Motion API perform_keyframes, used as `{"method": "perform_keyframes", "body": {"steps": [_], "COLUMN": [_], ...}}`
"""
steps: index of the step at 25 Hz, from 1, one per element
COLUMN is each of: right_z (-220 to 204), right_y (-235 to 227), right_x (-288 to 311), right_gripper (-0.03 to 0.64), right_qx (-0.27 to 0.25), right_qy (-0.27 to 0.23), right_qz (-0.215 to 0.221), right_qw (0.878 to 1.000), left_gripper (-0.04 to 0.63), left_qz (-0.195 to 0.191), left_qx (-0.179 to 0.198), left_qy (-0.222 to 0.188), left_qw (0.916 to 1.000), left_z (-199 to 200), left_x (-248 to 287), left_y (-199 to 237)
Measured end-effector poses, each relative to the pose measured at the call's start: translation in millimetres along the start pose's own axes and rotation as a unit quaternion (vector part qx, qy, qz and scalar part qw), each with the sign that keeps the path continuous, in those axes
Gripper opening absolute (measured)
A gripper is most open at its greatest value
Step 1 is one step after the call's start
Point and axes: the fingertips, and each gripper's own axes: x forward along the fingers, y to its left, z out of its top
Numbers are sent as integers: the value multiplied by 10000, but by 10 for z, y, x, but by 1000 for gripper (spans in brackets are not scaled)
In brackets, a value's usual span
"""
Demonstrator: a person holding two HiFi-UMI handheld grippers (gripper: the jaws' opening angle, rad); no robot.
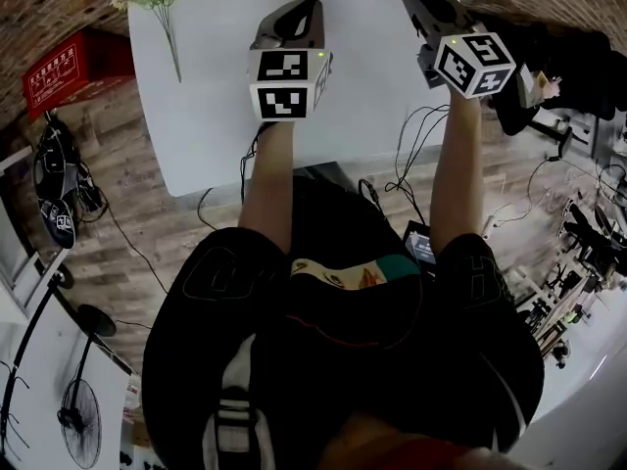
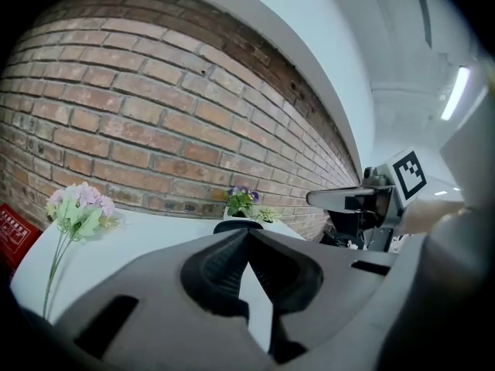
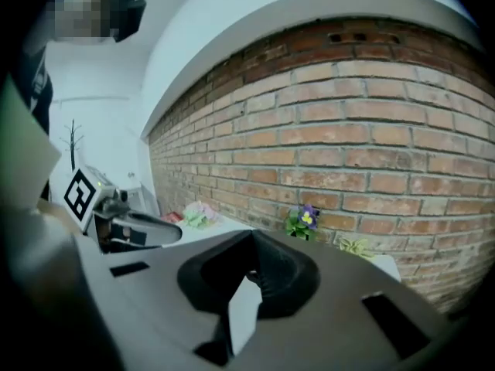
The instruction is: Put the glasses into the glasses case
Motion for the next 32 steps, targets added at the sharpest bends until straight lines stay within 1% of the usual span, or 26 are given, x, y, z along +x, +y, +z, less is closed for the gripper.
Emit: {"method": "perform_keyframes", "body": {"steps": [3,7,10,13,17,19,24,28,32], "right_z": [68,169,182,212,280,314,356,363,380], "right_y": [11,47,91,91,86,107,151,91,54], "right_x": [-300,-590,-872,-1155,-1378,-1448,-1556,-1621,-1663], "right_gripper": [5,5,5,5,5,5,5,5,5], "right_qx": [421,687,833,979,1126,1083,900,812,722], "right_qy": [-507,-976,-1204,-1489,-1858,-1947,-1984,-2010,-2044], "right_qz": [-167,-474,-685,-903,-1090,-1131,-1143,-1323,-1409], "right_qw": [9977,9917,9869,9798,9700,9683,9693,9672,9660], "left_gripper": [-2,-2,-2,-2,-2,-2,-2,-2,-2], "left_qz": [49,122,144,292,510,589,738,838,922], "left_qx": [76,145,136,363,677,790,1064,1216,1282], "left_qy": [-184,-511,-666,-865,-1087,-1178,-1349,-1379,-1382], "left_qw": [9998,9985,9976,9952,9904,9881,9824,9794,9777], "left_z": [56,192,255,365,534,623,823,907,919], "left_x": [-71,-190,-337,-486,-629,-685,-795,-826,-854], "left_y": [-227,-403,-600,-770,-849,-874,-931,-940,-907]}}
